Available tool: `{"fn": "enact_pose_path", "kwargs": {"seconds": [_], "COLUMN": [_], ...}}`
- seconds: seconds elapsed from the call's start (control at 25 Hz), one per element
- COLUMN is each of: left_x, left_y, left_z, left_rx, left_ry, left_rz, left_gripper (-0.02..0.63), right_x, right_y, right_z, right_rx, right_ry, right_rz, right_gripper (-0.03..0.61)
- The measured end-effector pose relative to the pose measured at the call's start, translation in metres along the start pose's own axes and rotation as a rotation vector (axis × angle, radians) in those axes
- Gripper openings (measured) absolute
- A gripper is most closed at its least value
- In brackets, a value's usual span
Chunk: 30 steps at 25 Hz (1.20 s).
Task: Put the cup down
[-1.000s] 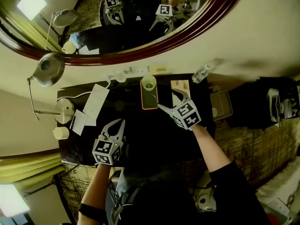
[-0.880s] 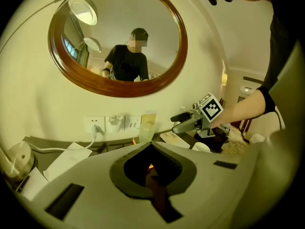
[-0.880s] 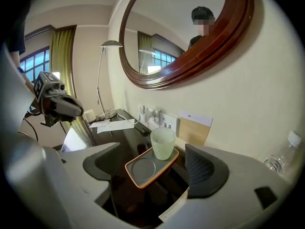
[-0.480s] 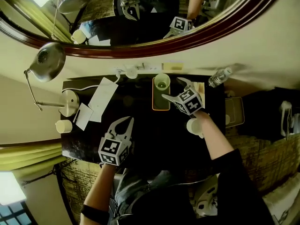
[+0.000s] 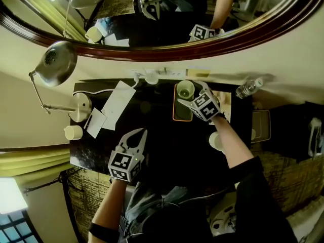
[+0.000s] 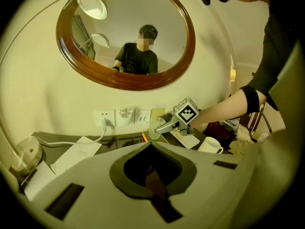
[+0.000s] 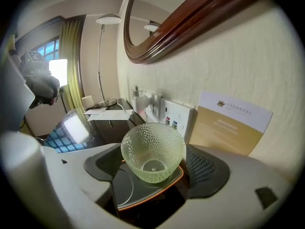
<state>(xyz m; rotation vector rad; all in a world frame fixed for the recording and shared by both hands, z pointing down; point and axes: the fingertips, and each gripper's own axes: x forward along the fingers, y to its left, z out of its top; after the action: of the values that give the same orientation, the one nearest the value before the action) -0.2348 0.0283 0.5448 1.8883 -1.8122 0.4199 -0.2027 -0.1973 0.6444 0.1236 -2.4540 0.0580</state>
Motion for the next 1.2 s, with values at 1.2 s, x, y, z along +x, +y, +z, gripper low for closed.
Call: {"fn": "enact_pose_path", "kwargs": {"seconds": [1.2], "left_x": [-0.047], "left_y": [-0.004], "left_z": [-0.03], "left_rx": [-0.008], "left_ry": [0.059], "left_rz": [-0.097], "left_gripper": [0.002], "right_x": [-0.106], "right_y": [0.16], "right_z": [0.033], "right_rx": [-0.117], "right_ry": [-0.086], "right_rz": [0.134], "right_gripper": [0.387]}}
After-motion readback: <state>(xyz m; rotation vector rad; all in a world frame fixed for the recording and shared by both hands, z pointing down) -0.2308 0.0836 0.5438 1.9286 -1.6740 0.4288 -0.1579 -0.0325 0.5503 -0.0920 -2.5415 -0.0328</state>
